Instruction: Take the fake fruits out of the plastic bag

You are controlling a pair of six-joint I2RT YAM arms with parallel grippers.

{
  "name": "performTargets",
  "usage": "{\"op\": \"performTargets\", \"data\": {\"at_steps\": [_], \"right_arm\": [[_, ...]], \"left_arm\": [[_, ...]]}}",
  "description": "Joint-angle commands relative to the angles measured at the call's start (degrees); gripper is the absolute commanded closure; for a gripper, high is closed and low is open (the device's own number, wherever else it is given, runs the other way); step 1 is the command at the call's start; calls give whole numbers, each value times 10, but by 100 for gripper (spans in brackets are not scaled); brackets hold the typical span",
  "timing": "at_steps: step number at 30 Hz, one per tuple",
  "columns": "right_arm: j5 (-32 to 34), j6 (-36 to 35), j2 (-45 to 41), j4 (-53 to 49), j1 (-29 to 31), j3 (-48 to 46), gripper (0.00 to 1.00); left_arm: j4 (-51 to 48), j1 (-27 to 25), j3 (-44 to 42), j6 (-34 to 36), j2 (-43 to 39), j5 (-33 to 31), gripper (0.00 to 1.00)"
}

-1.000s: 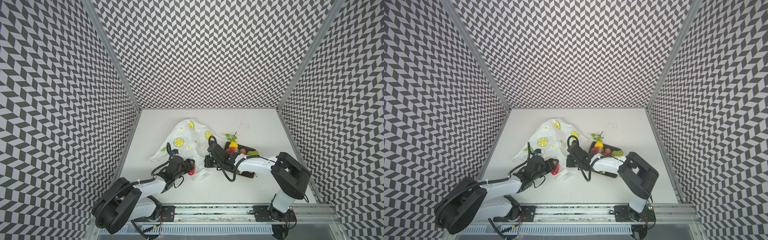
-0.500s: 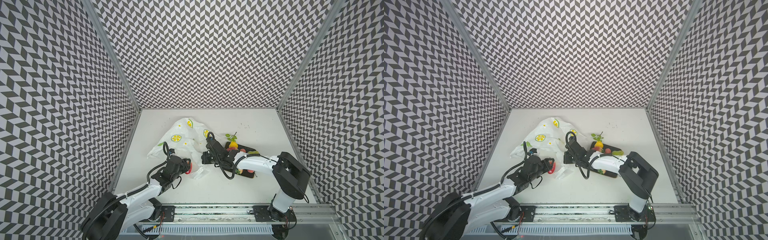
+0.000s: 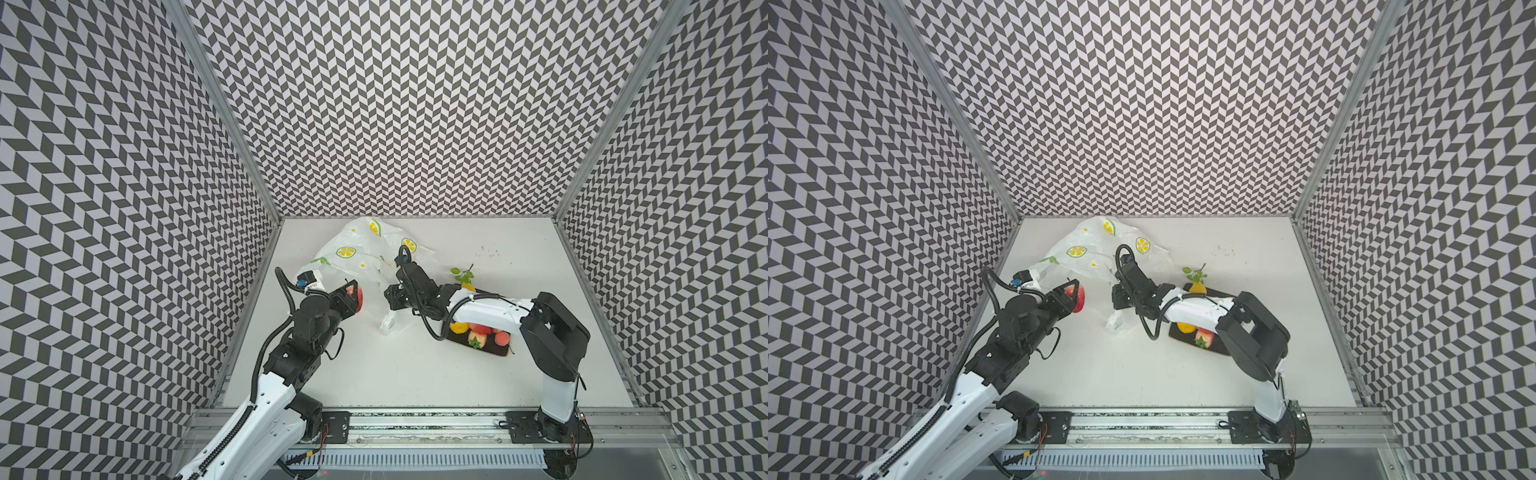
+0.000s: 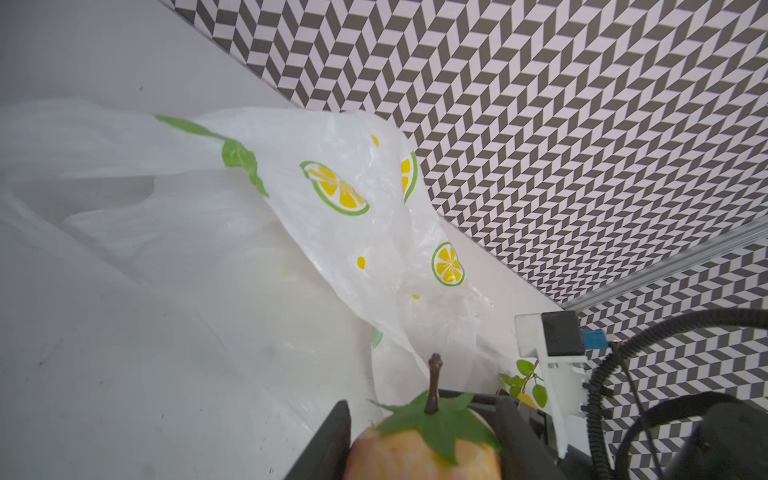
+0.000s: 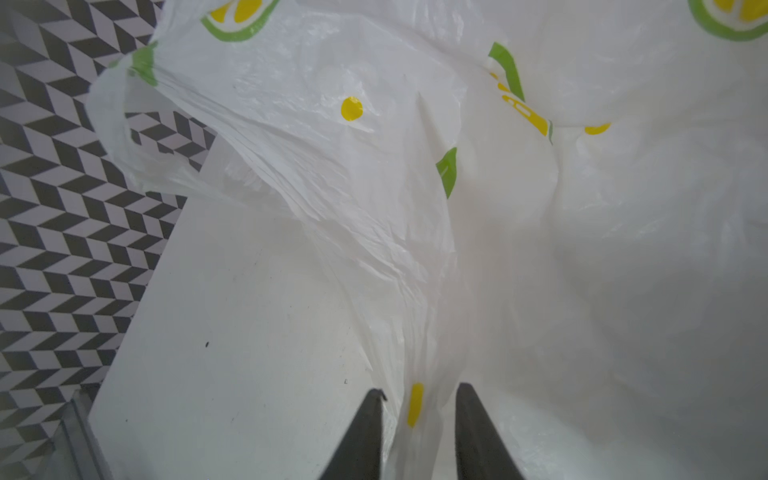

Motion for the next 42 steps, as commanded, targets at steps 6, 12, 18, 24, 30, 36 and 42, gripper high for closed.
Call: {"op": "performTargets", "data": {"at_steps": [6,12,18,24,30,36,42], "right_arm": [[23,-48,-164,-6,-35,-48,28],[43,-48,-344,-54,-89,-150,27],[121,-46,-549,-149,-108,-220,27],[149,-30,-662,-234,-108,-229,27],[181,-12,-727,-276,-109,-234,27],[189,4,-774,-294,-108,-244,28],[186,8,-794,-300,-108,-245,28]], "left_arm": [[3,4,43,17,35,123,68],[28,-75,73,13,75,104,68],[65,-199,140,29,194,73,68],[78,-294,253,71,365,55,67],[68,-327,373,102,518,65,67],[34,-335,498,125,648,87,67],[-10,-337,607,142,753,91,67]]}}
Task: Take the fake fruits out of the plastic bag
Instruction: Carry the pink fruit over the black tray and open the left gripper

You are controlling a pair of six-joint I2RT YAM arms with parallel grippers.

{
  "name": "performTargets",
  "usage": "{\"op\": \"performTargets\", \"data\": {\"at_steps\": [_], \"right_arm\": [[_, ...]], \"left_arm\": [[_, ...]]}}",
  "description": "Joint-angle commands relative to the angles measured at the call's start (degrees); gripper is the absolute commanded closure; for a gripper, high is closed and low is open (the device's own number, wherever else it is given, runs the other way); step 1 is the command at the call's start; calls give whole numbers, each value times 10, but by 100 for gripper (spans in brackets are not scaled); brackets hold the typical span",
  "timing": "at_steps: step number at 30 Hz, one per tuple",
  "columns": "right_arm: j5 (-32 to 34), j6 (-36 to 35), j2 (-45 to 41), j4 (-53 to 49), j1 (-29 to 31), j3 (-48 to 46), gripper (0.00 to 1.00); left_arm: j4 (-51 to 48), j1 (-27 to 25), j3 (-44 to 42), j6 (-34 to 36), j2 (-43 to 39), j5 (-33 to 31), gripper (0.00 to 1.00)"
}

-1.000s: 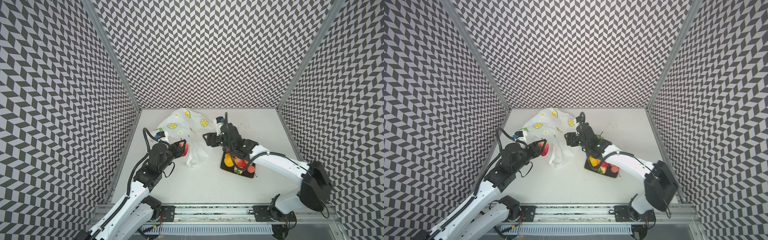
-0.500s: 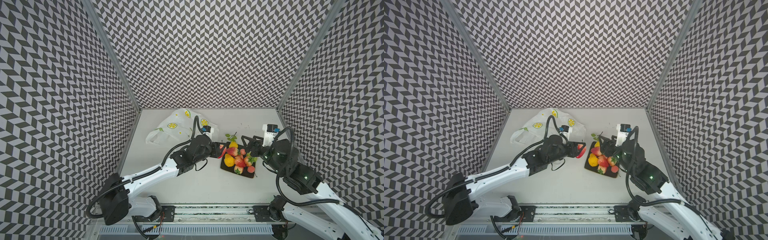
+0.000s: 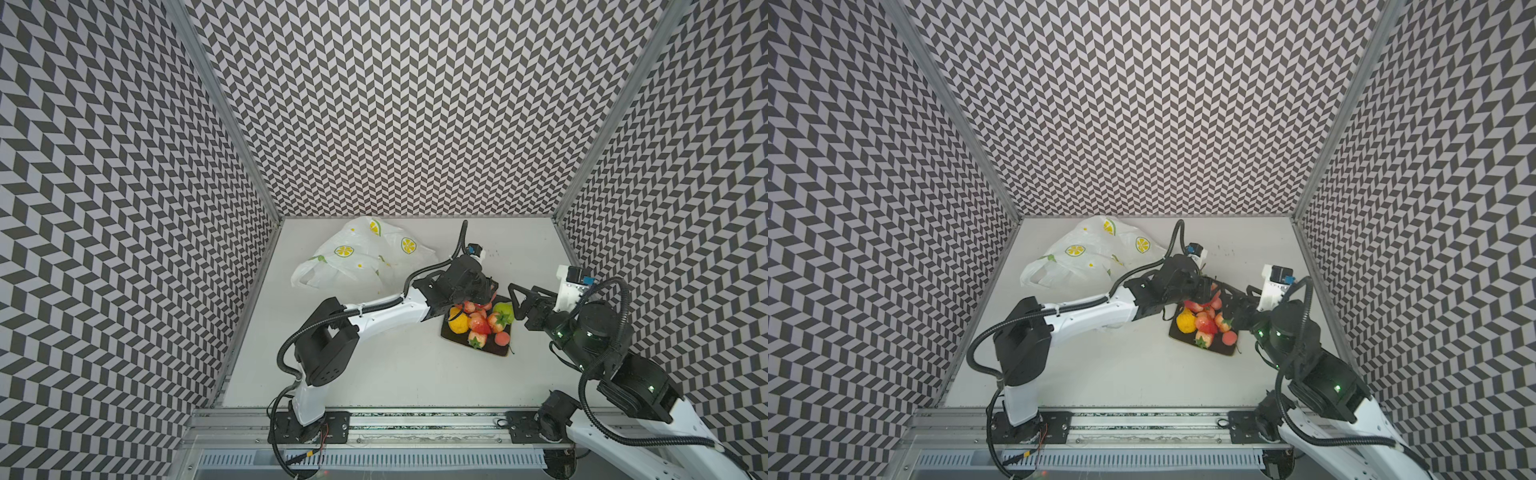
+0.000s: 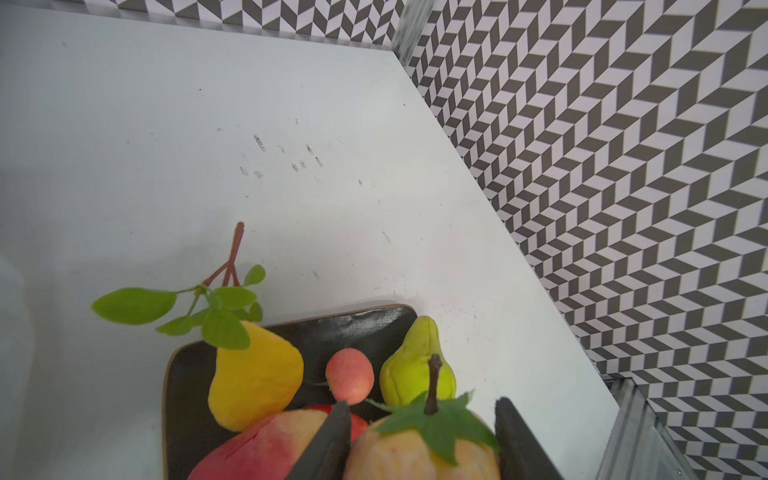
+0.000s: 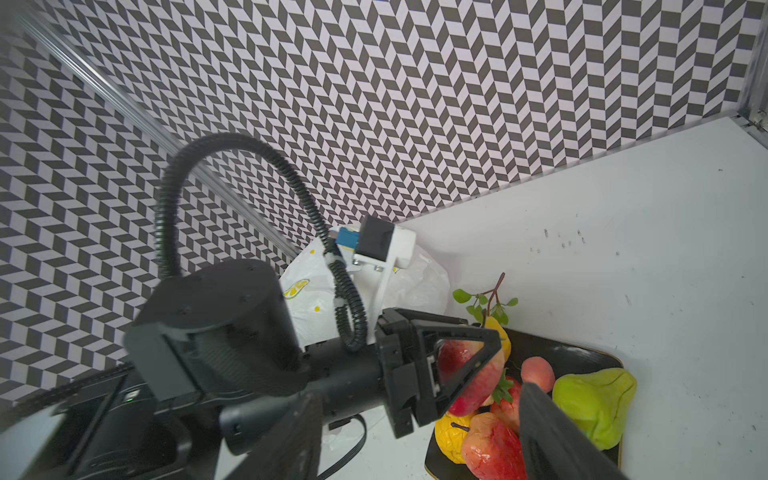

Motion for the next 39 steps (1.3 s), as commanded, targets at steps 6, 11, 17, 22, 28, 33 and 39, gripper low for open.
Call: {"op": "performTargets", "data": {"at_steps": [6,11,17,22,28,33,39], "right_arm": [[8,8,-24,3,-1,-6,28],[7,8,-33,0,-1,-5,28],[5,10,-38,1,-1,-7,28],[3,9,-38,1,-1,-4,28],[-1,10,-37,2,0,-4,28],[-2,9,-36,2,-1,-4,28],[-3,10,-35,4,-1,-7,28]], "left_arm": [[-60,-4,109,21,96,13,67],[-83,-8,136,21,130,-4,67],[-96,-13,142,24,148,-12,64],[-103,-15,147,27,156,-16,58],[-101,-15,147,26,148,-21,43],[-94,-16,147,26,133,-27,34],[-89,-16,146,26,113,-31,28]]}}
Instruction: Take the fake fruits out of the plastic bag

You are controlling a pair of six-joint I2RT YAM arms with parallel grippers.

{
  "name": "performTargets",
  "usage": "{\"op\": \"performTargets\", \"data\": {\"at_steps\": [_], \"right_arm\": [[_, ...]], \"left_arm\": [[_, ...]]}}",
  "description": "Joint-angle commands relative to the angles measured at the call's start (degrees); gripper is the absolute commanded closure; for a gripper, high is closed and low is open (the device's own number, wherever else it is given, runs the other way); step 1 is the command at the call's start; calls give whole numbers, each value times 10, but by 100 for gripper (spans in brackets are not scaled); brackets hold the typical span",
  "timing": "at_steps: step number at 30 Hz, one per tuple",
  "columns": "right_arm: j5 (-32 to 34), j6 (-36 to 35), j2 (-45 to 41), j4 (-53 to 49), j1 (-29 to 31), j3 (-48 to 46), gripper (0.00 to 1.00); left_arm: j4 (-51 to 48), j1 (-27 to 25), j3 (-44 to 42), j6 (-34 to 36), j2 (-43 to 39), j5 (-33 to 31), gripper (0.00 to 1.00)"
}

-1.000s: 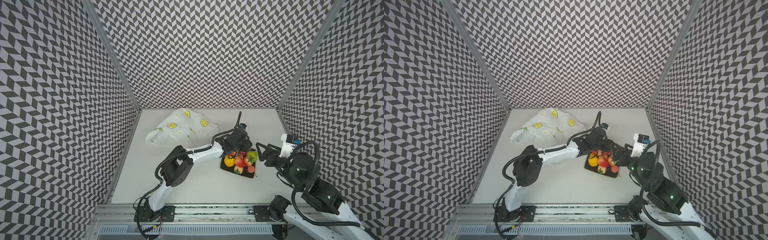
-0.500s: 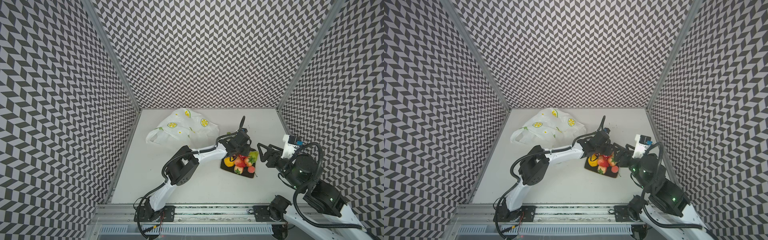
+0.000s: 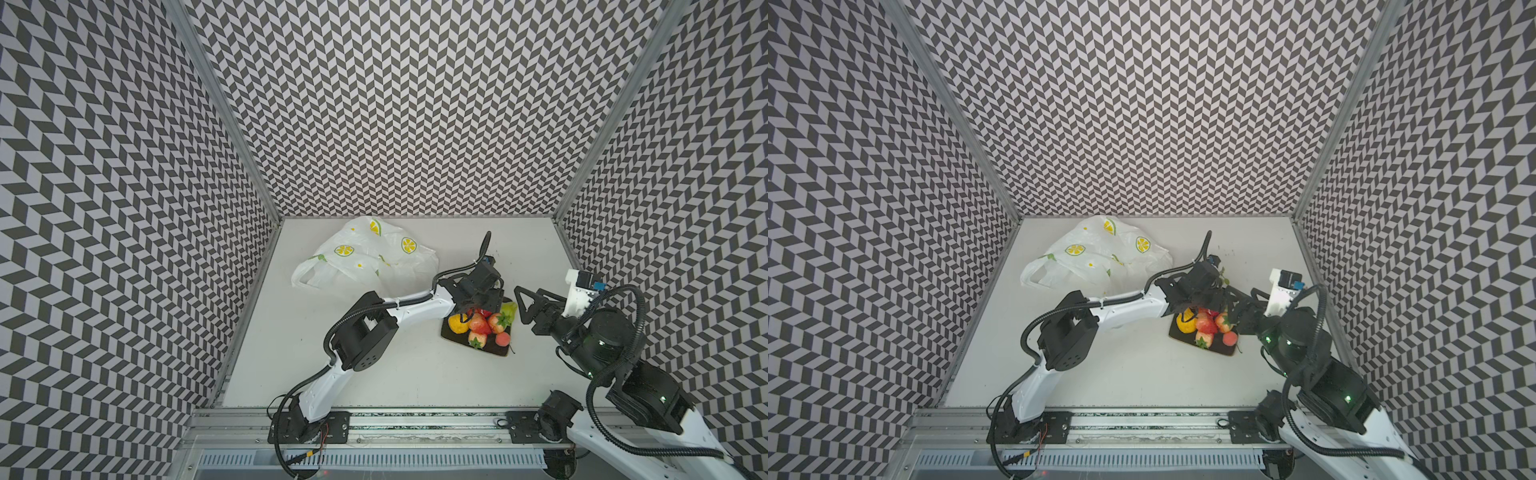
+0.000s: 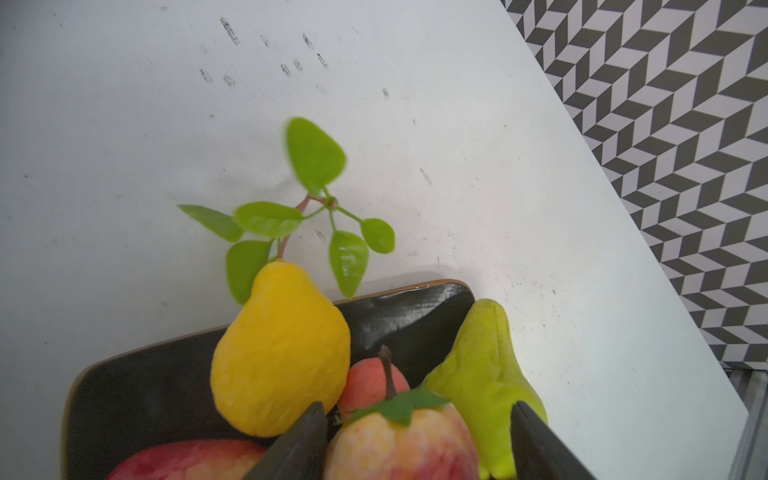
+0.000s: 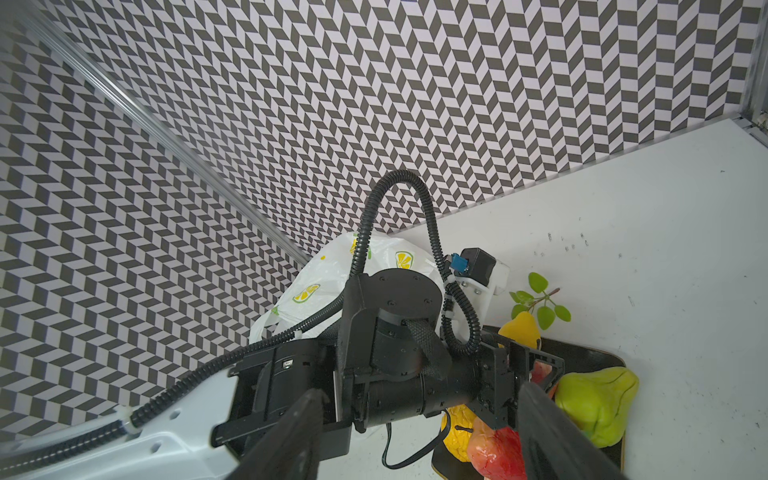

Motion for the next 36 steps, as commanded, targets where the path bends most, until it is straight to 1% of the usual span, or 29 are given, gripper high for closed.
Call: {"op": "performTargets", "data": {"at_steps": [1,8,13,16,19,22,23,26,29,31,32,35,36], "right_arm": [[0,3,-3,14,-1,-6,28],[5,5,2,25,-1,-14,28],[20,10,7,43,-1,-28,28],[49,16,14,73,-1,-51,29],[82,14,31,112,-1,-75,30],[129,-2,56,168,-5,-102,30],[148,-3,67,185,-11,-110,29],[167,-19,99,250,-44,-134,29],[174,-30,131,334,-86,-167,29],[169,-44,157,392,-118,-190,29],[178,-54,172,423,-131,-202,29],[241,-95,208,489,-159,-229,29],[243,-112,216,510,-173,-240,29]], "left_arm": [[7,-5,14,5,-38,-12,27],[15,-5,15,12,-76,-19,23],[25,-5,-9,16,-119,-36,22],[51,-3,-58,16,-170,-81,21],[88,12,-141,9,-241,-143,20],[133,50,-251,-9,-325,-190,21],[146,67,-298,-16,-361,-206,21],[180,119,-422,-30,-460,-250,22],[185,175,-516,-26,-549,-286,24],[182,214,-561,-14,-601,-308,25],[182,236,-582,-4,-624,-317,25],[159,306,-626,14,-683,-342,25],[158,326,-637,22,-701,-351,23]]}}
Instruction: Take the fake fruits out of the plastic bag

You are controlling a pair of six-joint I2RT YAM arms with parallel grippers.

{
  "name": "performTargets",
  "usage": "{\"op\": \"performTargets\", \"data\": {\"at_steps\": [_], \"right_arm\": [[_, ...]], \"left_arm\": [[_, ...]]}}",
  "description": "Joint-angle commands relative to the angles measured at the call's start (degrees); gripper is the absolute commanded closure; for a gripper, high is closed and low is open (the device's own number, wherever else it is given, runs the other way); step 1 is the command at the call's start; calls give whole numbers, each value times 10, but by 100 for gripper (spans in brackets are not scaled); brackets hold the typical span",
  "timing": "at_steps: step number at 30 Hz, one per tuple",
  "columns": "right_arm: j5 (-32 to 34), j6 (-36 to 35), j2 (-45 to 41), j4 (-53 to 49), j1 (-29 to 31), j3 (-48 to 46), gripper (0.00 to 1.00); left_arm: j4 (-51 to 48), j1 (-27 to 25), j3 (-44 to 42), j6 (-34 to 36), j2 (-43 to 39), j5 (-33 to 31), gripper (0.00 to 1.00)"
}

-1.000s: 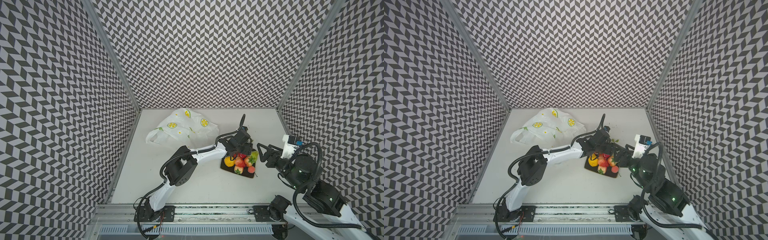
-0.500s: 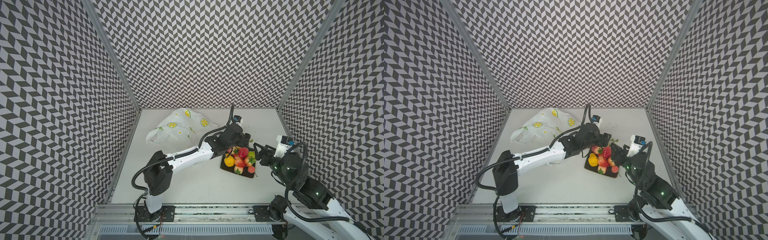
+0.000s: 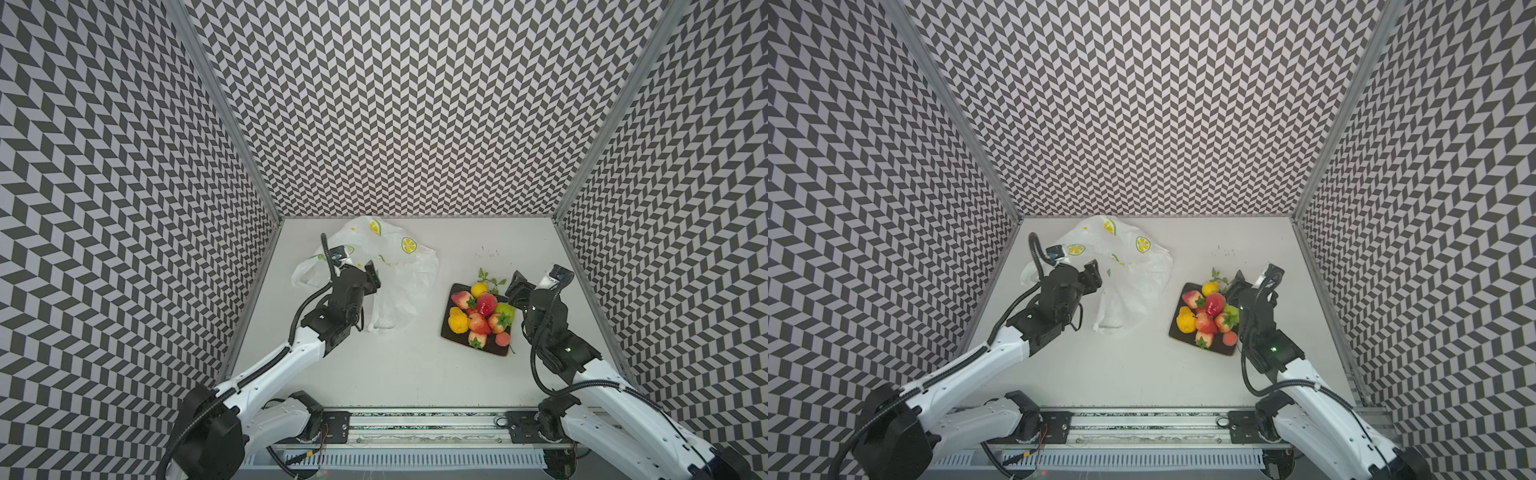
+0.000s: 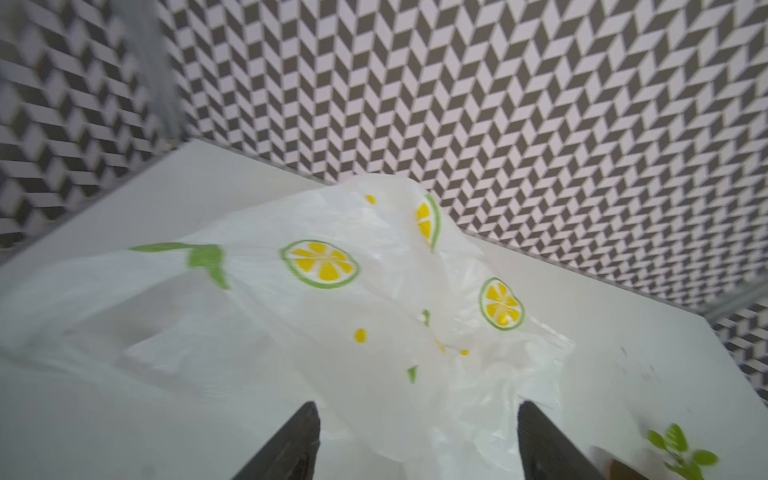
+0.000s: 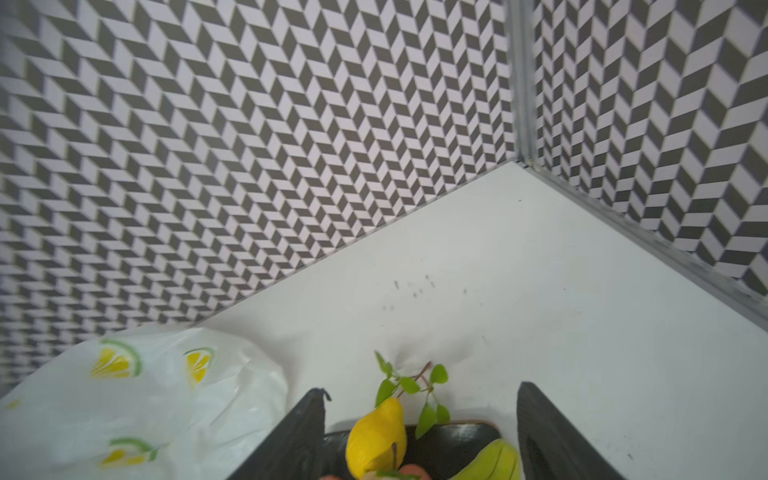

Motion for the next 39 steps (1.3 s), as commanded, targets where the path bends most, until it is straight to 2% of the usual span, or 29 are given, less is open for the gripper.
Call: {"op": "performTargets", "data": {"at_steps": [1,4,7,9,11,13,16,20,22,25,28,31,33,35,38,39], "right_arm": [[56,-70,20,154,-39,-28,29],[17,-109,44,254,-96,-76,28],[-46,-126,82,344,-159,-115,23],[-96,-124,120,403,-197,-137,22],[-148,-138,163,436,-220,-143,22],[-163,-158,205,476,-223,-146,21],[-181,-181,255,557,-224,-165,21],[-230,-212,298,618,-225,-155,20],[-258,-212,324,643,-230,-154,20],[-287,-221,375,732,-232,-168,20],[-316,-234,410,750,-232,-162,20],[-316,-234,416,770,-232,-167,19],[-316,-234,414,764,-232,-165,18],[-316,-235,414,759,-232,-163,17],[-317,-235,413,749,-231,-159,15],[-317,-236,412,747,-231,-158,14]], "left_arm": [[4,62,-34,29,-57,-69,19],[30,135,-83,46,-101,-71,18],[106,202,-145,82,-128,-51,18],[184,230,-194,130,-129,-35,18],[234,249,-224,134,-113,-25,18],[286,264,-241,150,-82,13,17],[356,269,-252,174,-9,27,14],[502,277,-281,192,92,80,11],[524,277,-272,208,116,101,10],[612,277,-284,242,145,111,7],[650,283,-278,248,178,132,5],[769,284,-298,265,246,169,4],[750,282,-288,271,263,195,3],[797,282,-287,278,294,189,0],[703,277,-255,270,277,177,0],[719,275,-260,275,281,174,0]]}}
